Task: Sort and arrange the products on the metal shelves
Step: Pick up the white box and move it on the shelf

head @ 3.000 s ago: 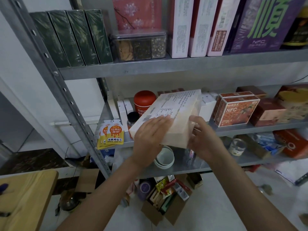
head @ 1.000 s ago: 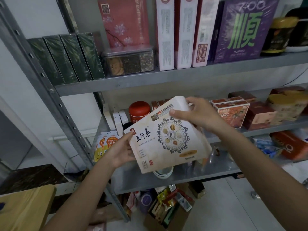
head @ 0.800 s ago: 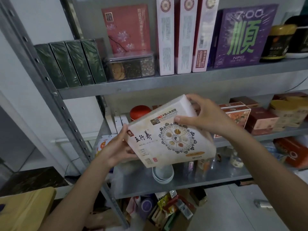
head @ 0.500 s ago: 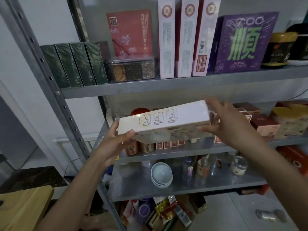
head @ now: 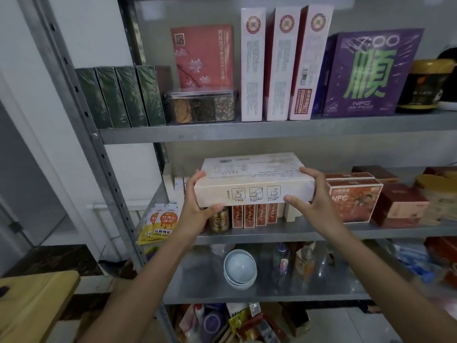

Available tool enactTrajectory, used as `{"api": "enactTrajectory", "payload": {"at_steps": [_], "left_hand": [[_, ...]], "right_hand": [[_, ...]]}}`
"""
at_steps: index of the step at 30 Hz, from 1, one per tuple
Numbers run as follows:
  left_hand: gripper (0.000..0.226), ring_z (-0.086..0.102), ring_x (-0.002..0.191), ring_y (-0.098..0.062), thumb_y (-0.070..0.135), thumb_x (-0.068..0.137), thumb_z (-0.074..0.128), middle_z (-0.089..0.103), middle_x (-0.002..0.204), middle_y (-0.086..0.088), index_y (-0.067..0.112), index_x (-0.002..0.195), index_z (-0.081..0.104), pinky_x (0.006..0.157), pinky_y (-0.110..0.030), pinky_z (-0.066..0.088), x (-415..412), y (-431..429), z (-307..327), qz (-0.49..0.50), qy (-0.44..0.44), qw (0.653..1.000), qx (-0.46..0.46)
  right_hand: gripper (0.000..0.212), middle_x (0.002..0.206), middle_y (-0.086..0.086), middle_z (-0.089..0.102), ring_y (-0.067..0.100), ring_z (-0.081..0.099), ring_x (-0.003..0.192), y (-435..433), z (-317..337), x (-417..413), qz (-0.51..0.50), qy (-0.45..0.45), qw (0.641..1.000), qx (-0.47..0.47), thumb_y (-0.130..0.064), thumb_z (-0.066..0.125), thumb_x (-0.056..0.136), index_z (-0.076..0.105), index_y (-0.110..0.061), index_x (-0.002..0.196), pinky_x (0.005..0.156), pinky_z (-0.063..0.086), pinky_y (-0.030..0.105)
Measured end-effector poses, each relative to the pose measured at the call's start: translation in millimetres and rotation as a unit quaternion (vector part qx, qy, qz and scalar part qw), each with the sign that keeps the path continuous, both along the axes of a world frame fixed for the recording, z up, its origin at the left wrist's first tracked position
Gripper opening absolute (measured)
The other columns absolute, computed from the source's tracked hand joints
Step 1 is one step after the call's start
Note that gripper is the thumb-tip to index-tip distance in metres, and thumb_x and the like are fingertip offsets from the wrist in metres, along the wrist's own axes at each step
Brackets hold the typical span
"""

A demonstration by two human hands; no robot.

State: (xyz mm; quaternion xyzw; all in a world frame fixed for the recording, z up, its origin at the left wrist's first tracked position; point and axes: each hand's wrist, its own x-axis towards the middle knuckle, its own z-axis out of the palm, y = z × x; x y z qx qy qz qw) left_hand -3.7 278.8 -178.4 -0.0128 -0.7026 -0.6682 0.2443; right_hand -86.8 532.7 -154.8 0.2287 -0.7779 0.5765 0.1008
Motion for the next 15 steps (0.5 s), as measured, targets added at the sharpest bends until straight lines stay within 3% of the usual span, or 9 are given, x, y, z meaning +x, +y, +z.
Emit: {"api": "enactTrajectory", "payload": {"at_steps": [2, 3, 6, 10, 15], "left_hand": [[0.09, 0.045, 0.124, -0.01, -0.008, 0.08, 0.07, 0.042, 0.138, 0.01, 0.043, 0.14, 0.026, 0.086, -0.017, 0.053, -13.2, -6.7, -3.5, 0.013, -0.031, 0.999, -0.001], [0.096, 0.047, 0.119, -0.006, -0.007, 0.08, 0.071, 0.044, 0.131, 0.014, 0.04, 0.145, 0.019, 0.081, -0.013, 0.053, -20.6, -10.7, -3.6, 0.019, -0.042, 0.999, -0.003], [0.096, 0.048, 0.12, -0.012, -0.009, 0.079, 0.07, 0.048, 0.123, 0.014, 0.026, 0.149, 0.014, 0.081, -0.016, 0.052, -44.8, -22.0, 0.6, 0.037, -0.061, 0.997, -0.005], [0.083, 0.046, 0.13, -0.025, -0.009, 0.08, 0.071, 0.047, 0.139, -0.011, 0.011, 0.146, 0.025, 0.104, -0.041, 0.047, -83.5, -41.2, 9.1, 0.098, -0.091, 0.991, -0.018], [0.074, 0.048, 0.127, -0.022, -0.003, 0.082, 0.072, 0.05, 0.131, -0.004, 0.009, 0.143, 0.031, 0.1, -0.034, 0.046, -127.5, -70.8, 19.0, 0.131, -0.096, 0.986, -0.041]], "right_hand": [[0.063, 0.117, -0.02, 0.039, -0.034, 0.036, 0.098, -6.7, -4.2, -15.4, 0.004, 0.009, 1.0, -0.012, -0.002, 0.074, 0.082, 0.04, -0.021, 0.131, 0.069, 0.036, -0.008], [0.062, 0.117, -0.017, 0.041, -0.031, 0.038, 0.102, -10.2, -6.2, -24.2, 0.011, 0.006, 1.0, -0.018, -0.001, 0.074, 0.082, 0.04, -0.021, 0.13, 0.07, 0.038, -0.007], [0.06, 0.13, -0.004, 0.044, 0.005, 0.052, 0.11, -24.6, -9.1, -51.3, 0.037, -0.021, 0.999, -0.029, -0.006, 0.073, 0.084, 0.039, -0.025, 0.131, 0.075, 0.052, 0.009], [0.062, 0.127, 0.004, 0.05, 0.022, 0.055, 0.113, -51.3, -9.4, -89.9, 0.028, -0.021, 0.999, -0.036, -0.008, 0.074, 0.083, 0.04, -0.021, 0.132, 0.089, 0.055, 0.038], [0.057, 0.101, -0.016, 0.055, 0.013, 0.06, 0.1, -86.3, -4.2, -137.5, 0.029, -0.029, 0.997, -0.058, -0.014, 0.075, 0.084, 0.042, -0.018, 0.129, 0.069, 0.05, 0.012]]}}
